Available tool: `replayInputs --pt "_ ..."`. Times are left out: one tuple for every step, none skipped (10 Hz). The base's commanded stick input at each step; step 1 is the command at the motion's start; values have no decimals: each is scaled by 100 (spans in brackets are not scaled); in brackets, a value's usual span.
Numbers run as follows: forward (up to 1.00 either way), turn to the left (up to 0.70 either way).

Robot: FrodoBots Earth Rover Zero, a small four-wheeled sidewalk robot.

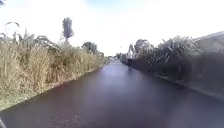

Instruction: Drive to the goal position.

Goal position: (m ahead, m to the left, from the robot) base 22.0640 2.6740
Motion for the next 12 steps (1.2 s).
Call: replayInputs --pt "6 0" --pt "6 0" --pt "8 0" --pt "8 0" --pt "9 0" --pt "9 0" --pt "9 0" --pt "8 0" --pt "9 0" --pt "8 0" --pt "7 0" --pt "24 0"
